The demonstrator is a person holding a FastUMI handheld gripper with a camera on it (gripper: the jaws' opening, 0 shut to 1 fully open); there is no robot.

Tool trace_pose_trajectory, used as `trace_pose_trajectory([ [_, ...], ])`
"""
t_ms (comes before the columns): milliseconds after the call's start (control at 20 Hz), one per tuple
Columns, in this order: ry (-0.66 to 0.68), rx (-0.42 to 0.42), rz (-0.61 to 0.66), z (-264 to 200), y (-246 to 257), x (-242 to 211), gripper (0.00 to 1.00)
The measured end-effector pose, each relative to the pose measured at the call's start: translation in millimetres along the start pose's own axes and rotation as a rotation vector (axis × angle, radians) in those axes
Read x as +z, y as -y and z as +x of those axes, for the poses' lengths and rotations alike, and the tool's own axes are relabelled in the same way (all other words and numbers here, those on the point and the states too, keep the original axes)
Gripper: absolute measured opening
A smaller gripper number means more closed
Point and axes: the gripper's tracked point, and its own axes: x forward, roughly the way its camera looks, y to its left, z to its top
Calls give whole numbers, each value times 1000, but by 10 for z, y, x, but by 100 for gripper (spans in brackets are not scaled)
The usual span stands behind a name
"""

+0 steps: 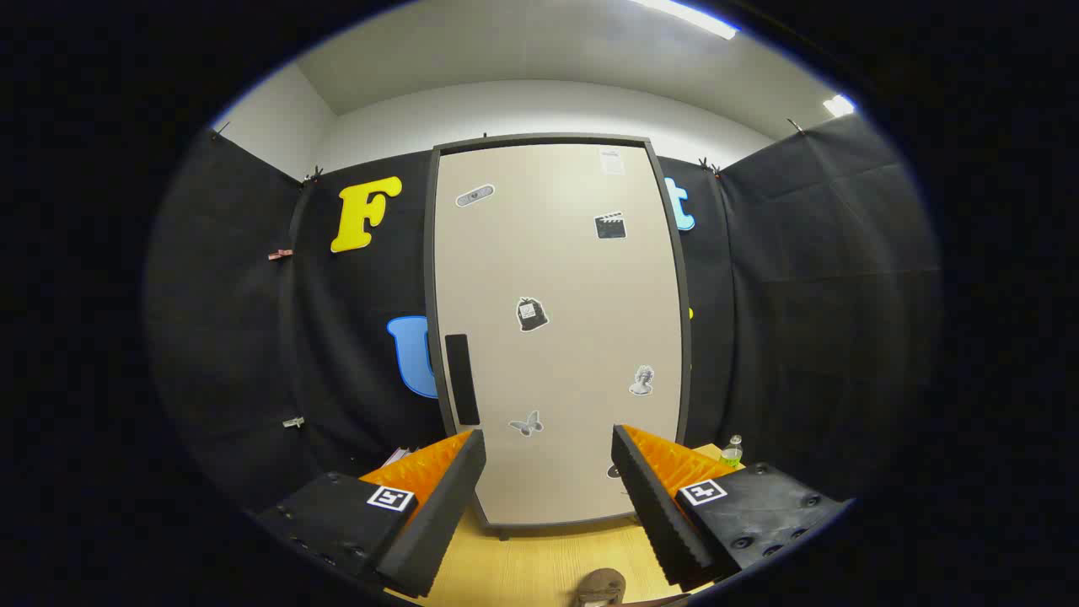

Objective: Open the shoe cabinet door, grab the shoes and put them into the shoe cabinet, then close the shoe cabinet door.

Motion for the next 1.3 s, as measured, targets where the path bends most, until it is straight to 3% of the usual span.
trace_pose_trajectory([
  [700, -22, 1, -6, 336, -84, -40, 98],
  [1050, -69, 111, -3, 1026, -758, -133, 98],
  [1300, -88, 126, -28, 1575, -1084, -263, 98],
])
